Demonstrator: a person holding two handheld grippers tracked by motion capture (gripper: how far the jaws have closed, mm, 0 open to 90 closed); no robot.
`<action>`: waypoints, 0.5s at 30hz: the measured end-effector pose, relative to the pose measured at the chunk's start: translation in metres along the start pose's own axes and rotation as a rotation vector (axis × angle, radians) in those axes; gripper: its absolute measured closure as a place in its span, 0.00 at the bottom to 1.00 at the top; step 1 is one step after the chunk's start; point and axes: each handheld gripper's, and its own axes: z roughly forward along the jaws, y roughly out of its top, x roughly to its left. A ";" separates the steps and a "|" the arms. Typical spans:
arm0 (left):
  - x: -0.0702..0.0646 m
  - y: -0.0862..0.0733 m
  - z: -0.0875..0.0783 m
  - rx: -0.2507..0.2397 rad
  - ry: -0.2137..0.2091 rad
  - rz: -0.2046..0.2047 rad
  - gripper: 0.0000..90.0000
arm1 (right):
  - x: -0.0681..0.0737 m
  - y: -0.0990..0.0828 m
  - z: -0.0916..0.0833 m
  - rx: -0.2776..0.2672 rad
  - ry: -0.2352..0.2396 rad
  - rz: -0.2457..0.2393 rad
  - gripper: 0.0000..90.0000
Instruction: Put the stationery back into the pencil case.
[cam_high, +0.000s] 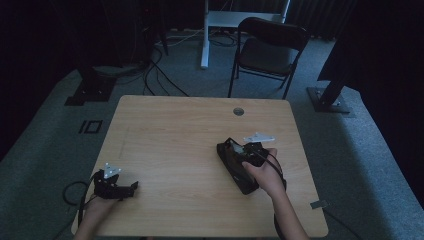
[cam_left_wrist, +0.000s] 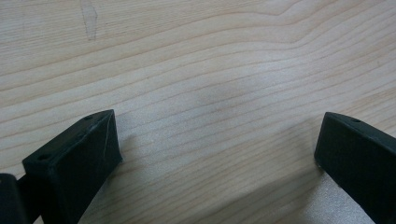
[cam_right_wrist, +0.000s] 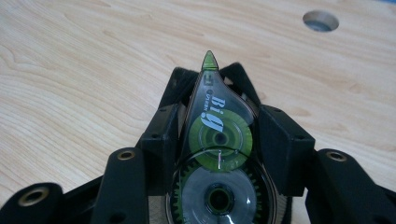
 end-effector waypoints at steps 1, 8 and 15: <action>0.000 0.000 0.000 0.000 0.000 0.000 0.00 | 0.001 -0.001 0.002 0.009 -0.006 -0.007 0.55; 0.000 0.000 0.000 0.000 0.000 0.000 0.00 | 0.002 -0.004 0.009 0.052 -0.003 0.006 0.55; 0.000 0.000 0.000 0.000 0.000 0.000 0.00 | 0.002 -0.004 0.018 0.094 -0.015 0.012 0.55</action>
